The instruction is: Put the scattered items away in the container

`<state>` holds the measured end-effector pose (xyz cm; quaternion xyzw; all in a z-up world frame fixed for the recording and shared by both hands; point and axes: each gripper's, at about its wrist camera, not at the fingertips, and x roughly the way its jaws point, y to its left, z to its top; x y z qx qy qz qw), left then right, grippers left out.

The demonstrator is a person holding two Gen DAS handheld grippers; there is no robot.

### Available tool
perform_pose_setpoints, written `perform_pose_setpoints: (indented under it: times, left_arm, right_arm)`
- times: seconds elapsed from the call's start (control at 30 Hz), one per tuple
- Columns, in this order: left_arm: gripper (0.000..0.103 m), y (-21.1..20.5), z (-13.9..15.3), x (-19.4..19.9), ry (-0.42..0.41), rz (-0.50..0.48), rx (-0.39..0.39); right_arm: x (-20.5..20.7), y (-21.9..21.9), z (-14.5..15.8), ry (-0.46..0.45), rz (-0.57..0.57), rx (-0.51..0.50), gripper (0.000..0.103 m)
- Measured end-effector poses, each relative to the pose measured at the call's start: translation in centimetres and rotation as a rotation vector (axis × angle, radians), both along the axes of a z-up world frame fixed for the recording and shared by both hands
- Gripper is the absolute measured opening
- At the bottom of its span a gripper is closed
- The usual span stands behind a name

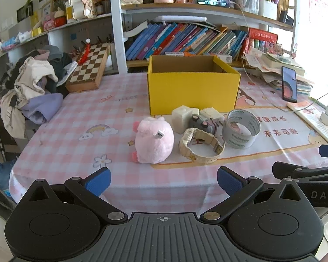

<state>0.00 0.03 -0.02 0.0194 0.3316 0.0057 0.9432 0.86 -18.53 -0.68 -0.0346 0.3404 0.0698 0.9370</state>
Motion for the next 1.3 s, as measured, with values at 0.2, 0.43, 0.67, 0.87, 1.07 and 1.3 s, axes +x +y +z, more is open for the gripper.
perform_pose_setpoints:
  times: [0.2, 0.43, 0.67, 0.87, 1.07, 1.3]
  left_arm:
    - [0.103, 0.21, -0.15, -0.02, 0.022, 0.000, -0.013]
    - [0.103, 0.11, -0.06, -0.13, 0.023, -0.006, -0.009]
    - [0.103, 0.03, -0.35, -0.24, 0.018, -0.006, -0.008]
    - [0.103, 0.14, -0.59, -0.17, 0.020, -0.002, -0.006]
    - [0.103, 0.29, -0.68, -0.19, 0.024, -0.001, -0.011]
    - [0.103, 0.26, -0.41, -0.04, 0.026, 0.000, -0.011]
  right_arm:
    - [-0.10, 0.19, 0.04, 0.007, -0.001, 0.002, 0.103]
    - [-0.14, 0.00, -0.04, 0.012, -0.008, 0.002, 0.103]
    - [-0.15, 0.13, -0.20, 0.017, -0.007, -0.006, 0.103]
    - [-0.10, 0.35, -0.32, 0.019, -0.003, -0.011, 0.103]
    - [-0.03, 0.40, -0.34, 0.022, -0.002, -0.014, 0.103]
    - [-0.09, 0.48, -0.32, 0.024, -0.003, -0.018, 0.103]
